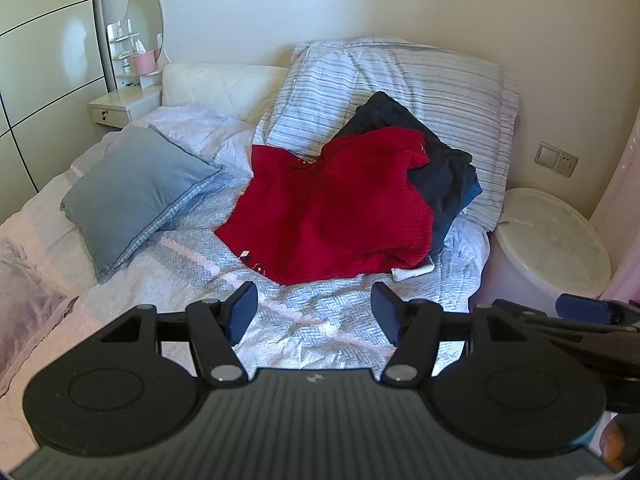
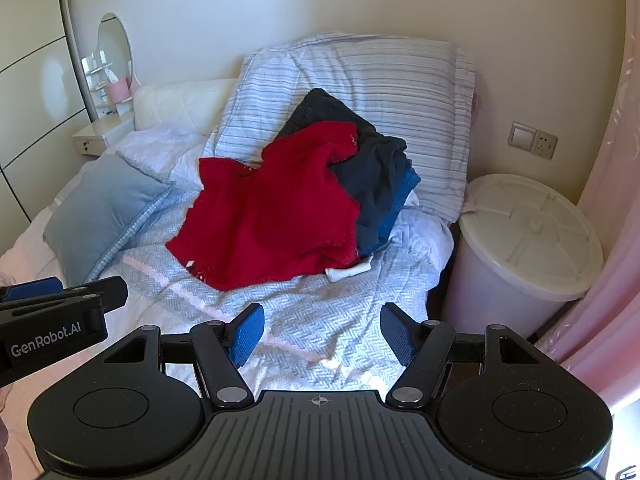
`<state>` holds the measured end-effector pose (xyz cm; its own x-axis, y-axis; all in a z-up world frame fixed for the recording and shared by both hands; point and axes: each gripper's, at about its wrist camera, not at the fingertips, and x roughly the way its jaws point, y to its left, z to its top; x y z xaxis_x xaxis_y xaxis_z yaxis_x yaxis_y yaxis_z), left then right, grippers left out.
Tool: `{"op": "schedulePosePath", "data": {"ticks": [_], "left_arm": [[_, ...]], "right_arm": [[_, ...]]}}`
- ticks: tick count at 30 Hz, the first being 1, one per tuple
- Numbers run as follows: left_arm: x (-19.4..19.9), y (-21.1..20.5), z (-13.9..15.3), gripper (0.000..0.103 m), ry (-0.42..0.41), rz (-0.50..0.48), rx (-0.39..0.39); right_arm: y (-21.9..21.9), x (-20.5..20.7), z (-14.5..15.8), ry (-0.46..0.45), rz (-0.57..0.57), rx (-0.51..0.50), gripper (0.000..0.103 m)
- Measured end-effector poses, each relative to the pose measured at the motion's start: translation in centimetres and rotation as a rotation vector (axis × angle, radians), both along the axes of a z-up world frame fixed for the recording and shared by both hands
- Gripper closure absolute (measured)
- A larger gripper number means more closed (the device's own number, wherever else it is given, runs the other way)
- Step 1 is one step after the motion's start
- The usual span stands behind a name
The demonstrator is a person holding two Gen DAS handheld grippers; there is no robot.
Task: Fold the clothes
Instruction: 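Move both tools toward the red sweater on the clothes pile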
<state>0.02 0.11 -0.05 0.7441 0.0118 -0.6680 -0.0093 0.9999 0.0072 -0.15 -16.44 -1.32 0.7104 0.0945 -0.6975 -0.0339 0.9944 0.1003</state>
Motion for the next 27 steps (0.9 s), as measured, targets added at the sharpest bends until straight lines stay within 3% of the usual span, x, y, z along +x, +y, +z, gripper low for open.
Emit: {"op": "schedulePosePath", "data": {"ticks": [27], "left_arm": [[0.2,2.7,-1.3,0.044,0.033,0.04,-0.019]], "right_arm": [[1.7,2.0,-0.8,0.004,0.031,-0.02,0.035]]}}
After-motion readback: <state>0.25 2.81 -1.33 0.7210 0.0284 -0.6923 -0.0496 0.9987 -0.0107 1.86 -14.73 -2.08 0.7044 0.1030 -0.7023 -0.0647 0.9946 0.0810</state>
